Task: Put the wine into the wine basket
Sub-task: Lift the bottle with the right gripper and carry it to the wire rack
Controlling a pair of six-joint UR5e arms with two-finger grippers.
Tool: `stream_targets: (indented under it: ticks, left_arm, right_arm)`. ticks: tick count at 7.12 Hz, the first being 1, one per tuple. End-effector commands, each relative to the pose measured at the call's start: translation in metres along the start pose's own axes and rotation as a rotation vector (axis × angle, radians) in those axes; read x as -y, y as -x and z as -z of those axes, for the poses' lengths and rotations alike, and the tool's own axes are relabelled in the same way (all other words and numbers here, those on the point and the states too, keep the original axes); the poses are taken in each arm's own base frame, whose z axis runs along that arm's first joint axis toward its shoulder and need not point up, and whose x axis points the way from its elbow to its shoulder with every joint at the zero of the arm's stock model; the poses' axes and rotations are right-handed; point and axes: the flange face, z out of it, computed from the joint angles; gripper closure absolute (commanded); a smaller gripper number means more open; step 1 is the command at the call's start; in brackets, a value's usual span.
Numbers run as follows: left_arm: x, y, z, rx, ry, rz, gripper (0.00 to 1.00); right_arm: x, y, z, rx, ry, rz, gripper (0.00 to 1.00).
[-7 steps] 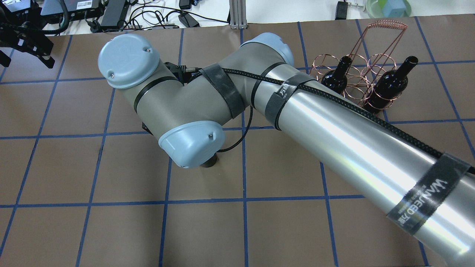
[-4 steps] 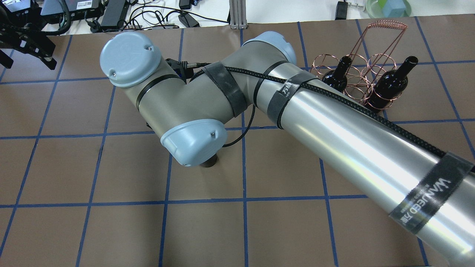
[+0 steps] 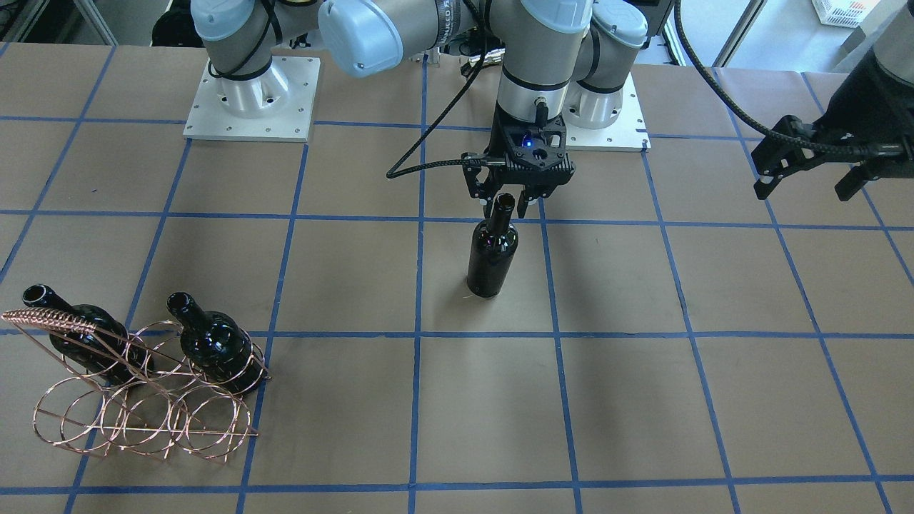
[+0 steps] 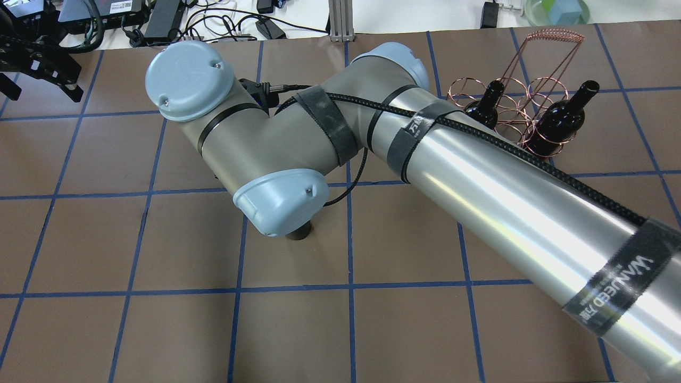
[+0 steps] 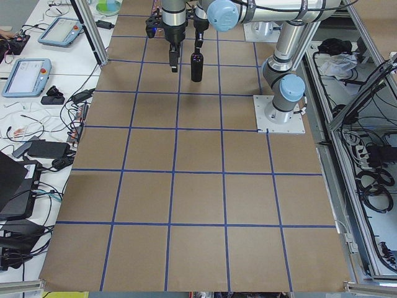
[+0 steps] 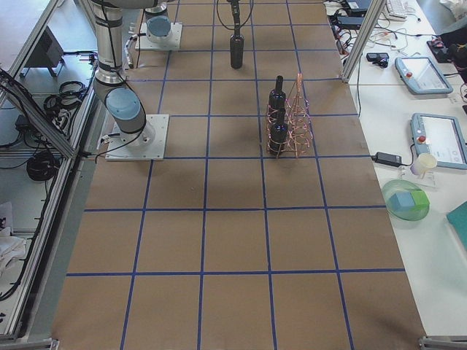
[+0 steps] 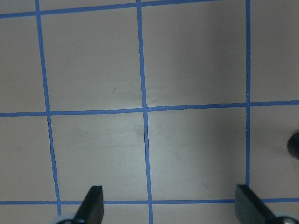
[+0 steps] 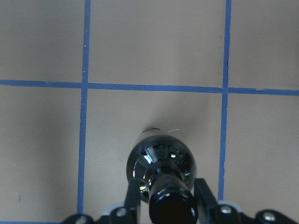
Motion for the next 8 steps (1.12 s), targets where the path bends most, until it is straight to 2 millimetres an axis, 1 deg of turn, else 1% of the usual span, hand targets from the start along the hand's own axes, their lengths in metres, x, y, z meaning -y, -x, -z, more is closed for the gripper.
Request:
stream_targets:
  ticks: [1,2,3,4,5,6,7,8]
  left_arm:
    - [0.0,0.0,0.0,-0.001,0.0,0.0,0.0]
    - [0.0,0.0,0.0,-0.001,0.0,0.0,0.0]
    - [0.0,0.0,0.0,-0.001,0.0,0.0,0.0]
    - [0.0,-0.001,0.0,-0.001,0.0,-0.002,0.0]
    - [0.0,-0.001,-0.001,-0.002,0.001,-0.002,0.0]
    - [0.0,-0.001,-0.001,-0.003,0.001,-0.002,0.0]
    - [0.0,-0.002,0.0,-0.004,-0.001,-0.003,0.0]
    - [0.0,-0.004,-0.001,-0.005,0.0,-0.006,0.0]
  right_arm:
    - [0.0,-0.001,0.0,0.007,0.006,0.0,0.76]
    - [0.003,-0.003,0.001,0.005,0.005,-0.004,0.84]
    - [0.005,-0.007,0.003,0.006,0.003,-0.009,0.84]
    - [0.01,-0.02,0.019,0.017,-0.011,-0.041,0.84]
    - [0.02,-0.048,0.035,0.018,0.006,-0.081,0.85]
    - [0.028,-0.081,0.05,-0.009,0.035,-0.092,0.89]
    - [0.036,-0.117,0.068,-0.022,0.042,-0.075,0.89]
    - [0.052,-0.168,0.087,-0.031,0.044,-0.114,0.9]
